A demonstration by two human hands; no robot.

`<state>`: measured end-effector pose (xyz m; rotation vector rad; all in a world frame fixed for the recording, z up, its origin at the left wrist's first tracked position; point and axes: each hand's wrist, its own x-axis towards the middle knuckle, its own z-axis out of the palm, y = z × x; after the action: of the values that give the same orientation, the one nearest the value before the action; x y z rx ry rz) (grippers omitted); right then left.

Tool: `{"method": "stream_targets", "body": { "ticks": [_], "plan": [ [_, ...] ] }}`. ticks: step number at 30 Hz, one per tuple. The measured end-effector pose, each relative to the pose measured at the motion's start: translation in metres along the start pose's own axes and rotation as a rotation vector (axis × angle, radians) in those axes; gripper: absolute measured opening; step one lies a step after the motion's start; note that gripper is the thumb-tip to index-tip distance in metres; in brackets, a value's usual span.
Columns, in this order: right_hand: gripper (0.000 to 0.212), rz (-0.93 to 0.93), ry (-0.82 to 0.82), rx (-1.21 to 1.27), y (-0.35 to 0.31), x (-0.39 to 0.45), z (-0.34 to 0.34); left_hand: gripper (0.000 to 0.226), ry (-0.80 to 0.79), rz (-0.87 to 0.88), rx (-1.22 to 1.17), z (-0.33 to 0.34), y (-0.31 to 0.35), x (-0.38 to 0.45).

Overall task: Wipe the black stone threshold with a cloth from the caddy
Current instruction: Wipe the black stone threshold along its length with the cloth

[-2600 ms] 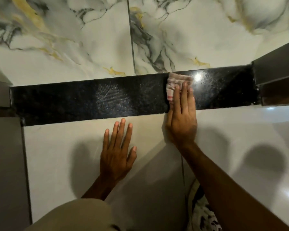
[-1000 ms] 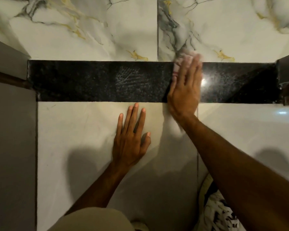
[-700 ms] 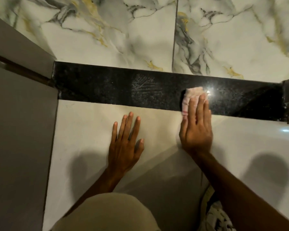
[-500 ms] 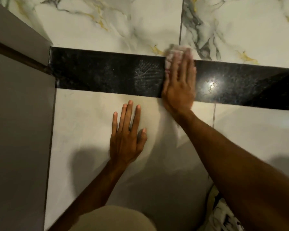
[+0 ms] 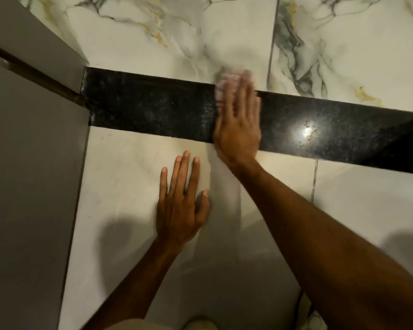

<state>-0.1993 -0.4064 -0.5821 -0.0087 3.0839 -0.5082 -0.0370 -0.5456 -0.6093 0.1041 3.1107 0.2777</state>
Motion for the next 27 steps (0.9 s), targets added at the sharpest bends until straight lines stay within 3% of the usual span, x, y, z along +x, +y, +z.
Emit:
{"method": "stream_targets", "body": {
  "ticks": [2,4,8,10,12,16,19,23,27],
  "plan": [
    [0.066,-0.243,-0.077,-0.017,-0.016,-0.012,0.001,0.069,0.048,-0.144,0.044,-0.005,-0.003,-0.006],
    [0.066,-0.345,-0.136,-0.056,0.000,-0.046,-0.008,0.069,0.060,-0.235,0.076,-0.009,-0.007,-0.014],
    [0.064,-0.166,-0.117,-0.069,0.052,-0.084,-0.025,0.071,0.041,-0.192,0.029,-0.011,-0.017,-0.020],
    [0.064,0.000,-0.044,-0.072,0.044,-0.061,-0.019,0.072,0.035,-0.197,0.022,-0.007,-0.020,-0.018],
    [0.065,0.016,-0.008,-0.046,0.014,-0.023,-0.004,0.072,0.028,-0.190,0.011,-0.004,-0.022,-0.019],
    [0.067,-0.388,-0.124,-0.017,-0.041,-0.004,0.013,0.070,0.055,-0.239,-0.003,-0.008,-0.023,-0.017],
    [0.065,-0.466,-0.184,-0.052,-0.009,-0.062,-0.005,0.070,0.037,-0.245,-0.003,-0.016,-0.026,-0.015],
    [0.067,-0.263,-0.195,-0.100,0.041,-0.073,-0.024,0.069,0.059,-0.191,-0.014,-0.021,-0.037,-0.005],
    [0.066,-0.003,-0.050,-0.016,-0.012,-0.010,-0.004,0.063,0.206,-0.262,0.002,-0.010,-0.039,-0.003]
  ]
}}
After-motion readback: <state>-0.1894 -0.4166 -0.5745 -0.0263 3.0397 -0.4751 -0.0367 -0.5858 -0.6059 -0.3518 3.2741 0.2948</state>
